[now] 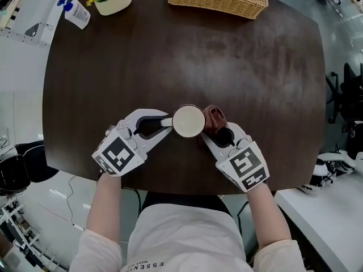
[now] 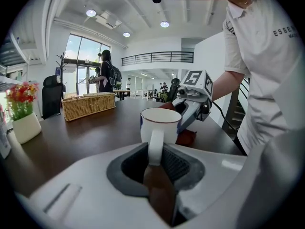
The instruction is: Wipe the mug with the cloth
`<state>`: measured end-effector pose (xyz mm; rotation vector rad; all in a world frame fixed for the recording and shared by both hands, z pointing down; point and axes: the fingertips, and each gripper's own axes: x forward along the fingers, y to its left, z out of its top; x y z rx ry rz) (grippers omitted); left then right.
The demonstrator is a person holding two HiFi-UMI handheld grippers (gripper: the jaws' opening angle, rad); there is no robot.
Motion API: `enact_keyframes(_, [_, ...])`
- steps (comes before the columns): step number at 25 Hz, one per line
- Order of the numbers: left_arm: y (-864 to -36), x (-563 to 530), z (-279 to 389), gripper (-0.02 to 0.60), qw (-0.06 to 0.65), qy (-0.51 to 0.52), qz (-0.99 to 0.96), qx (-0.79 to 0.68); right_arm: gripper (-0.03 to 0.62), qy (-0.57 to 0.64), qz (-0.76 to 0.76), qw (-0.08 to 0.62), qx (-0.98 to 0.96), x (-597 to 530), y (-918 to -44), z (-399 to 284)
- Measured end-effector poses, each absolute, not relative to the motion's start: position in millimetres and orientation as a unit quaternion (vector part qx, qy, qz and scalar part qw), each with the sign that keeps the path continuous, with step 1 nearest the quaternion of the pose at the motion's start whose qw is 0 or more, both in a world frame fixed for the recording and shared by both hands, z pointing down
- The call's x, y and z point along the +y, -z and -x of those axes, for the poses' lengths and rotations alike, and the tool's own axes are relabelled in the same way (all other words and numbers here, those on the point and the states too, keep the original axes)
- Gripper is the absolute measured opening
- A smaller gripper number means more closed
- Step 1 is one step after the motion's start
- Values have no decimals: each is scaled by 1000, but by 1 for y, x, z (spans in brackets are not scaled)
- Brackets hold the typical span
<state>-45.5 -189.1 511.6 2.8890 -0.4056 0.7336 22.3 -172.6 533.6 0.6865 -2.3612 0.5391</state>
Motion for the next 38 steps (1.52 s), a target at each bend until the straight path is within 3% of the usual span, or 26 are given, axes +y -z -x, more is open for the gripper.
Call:
enact_keyframes(11, [-512, -189, 45, 83, 50, -255, -956, -136, 80, -182, -190, 328, -907, -125, -531, -1])
enact_keyframes(21, [-510, -185, 48, 83, 30, -256, -964, -70, 80, -84, -166, 373, -909, -194, -505, -54])
enact_keyframes(29, [-510, -190, 49, 83, 20, -257, -966, -2, 80, -6, -21, 366, -931, -259, -491, 4])
enact_keyframes(38, [-512, -192, 51, 83, 33, -254, -967, 1, 80, -53, 140, 311, -939, -243, -484, 77])
